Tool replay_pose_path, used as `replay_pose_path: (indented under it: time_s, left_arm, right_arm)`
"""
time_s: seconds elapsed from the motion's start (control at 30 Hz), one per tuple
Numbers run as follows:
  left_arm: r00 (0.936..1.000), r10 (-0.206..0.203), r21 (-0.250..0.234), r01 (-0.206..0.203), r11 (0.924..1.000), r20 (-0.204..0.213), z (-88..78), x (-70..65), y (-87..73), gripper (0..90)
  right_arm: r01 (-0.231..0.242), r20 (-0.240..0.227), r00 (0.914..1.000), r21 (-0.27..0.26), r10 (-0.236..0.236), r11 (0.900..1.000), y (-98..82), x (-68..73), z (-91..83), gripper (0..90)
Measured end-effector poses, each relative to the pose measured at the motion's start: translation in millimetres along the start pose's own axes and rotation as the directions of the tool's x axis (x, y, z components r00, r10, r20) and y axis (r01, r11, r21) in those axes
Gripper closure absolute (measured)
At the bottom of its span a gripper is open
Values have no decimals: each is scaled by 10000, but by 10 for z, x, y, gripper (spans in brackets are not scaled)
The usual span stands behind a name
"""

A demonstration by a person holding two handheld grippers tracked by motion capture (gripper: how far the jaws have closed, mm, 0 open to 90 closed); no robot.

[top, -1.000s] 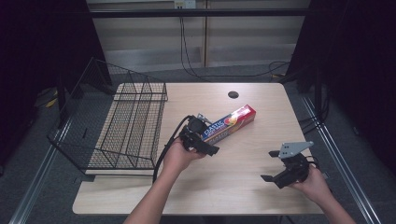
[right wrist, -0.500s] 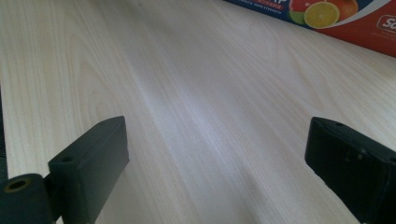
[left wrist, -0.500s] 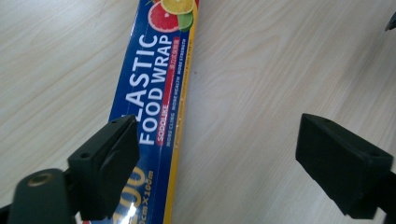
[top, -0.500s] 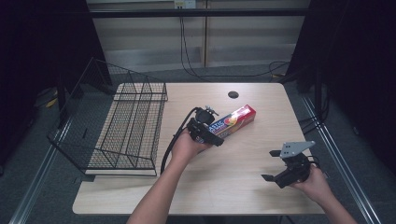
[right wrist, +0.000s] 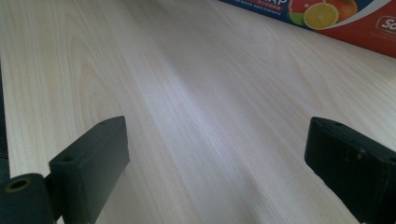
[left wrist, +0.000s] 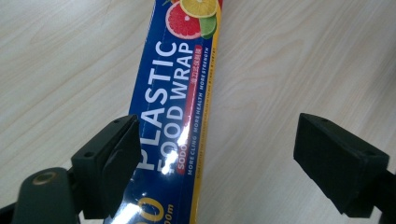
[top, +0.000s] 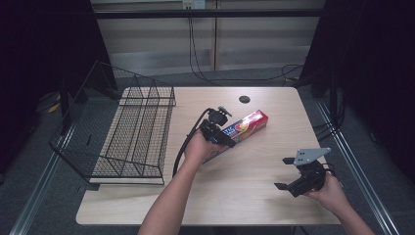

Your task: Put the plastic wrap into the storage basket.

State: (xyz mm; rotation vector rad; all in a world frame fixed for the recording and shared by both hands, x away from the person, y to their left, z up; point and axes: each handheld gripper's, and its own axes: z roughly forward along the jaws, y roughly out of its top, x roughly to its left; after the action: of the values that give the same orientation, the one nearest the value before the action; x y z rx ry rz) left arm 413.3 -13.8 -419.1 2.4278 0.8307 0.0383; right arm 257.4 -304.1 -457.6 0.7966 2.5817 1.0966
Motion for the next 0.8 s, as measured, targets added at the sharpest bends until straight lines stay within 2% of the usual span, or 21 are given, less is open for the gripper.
replay_pose_path:
  time_s: [0.17,0.27,0.3,0.37,0.43,0.5,0.57,0.73,0.8]
  left_arm:
    - [10000,98,142,-97,9999,-20,56,44,27,189]
    - [9999,-151,225,151,9996,-1,93,46,42,193]
    - [9999,40,401,-34,9992,-159,105,43,63,199]
    - [9999,47,484,-41,9988,-126,109,54,75,201]
    - [9995,-310,305,312,9990,-77,125,74,86,201]
    - [9995,-320,260,318,9992,71,143,86,89,214]
    - [9996,-266,444,267,9987,-34,159,94,87,226]
    - [9998,-152,555,157,9983,-93,186,102,93,228]
    - [9994,25,614,-4,9981,-351,200,98,104,230]
  right_arm:
    - [-4,0,10000,-5,4,10000,-1,-2,-1,65]
    - [-22,-30,10000,-14,22,10000,1,-3,-4,68]
    - [-17,-9,10000,-9,17,10000,1,-6,-10,69]
    - [-73,7,10000,-28,73,10000,0,-4,-11,69]
    - [-42,17,10000,-24,42,10000,-1,-3,-12,70]
    - [-22,-1,10000,-22,22,10000,0,-5,-8,70]
    - [-10,-56,10000,-28,9,10000,0,-8,-6,71]
    - [-16,-51,10000,-33,16,10000,0,-8,-6,72]
    - [-23,-62,10000,-36,23,10000,0,-10,-5,74]
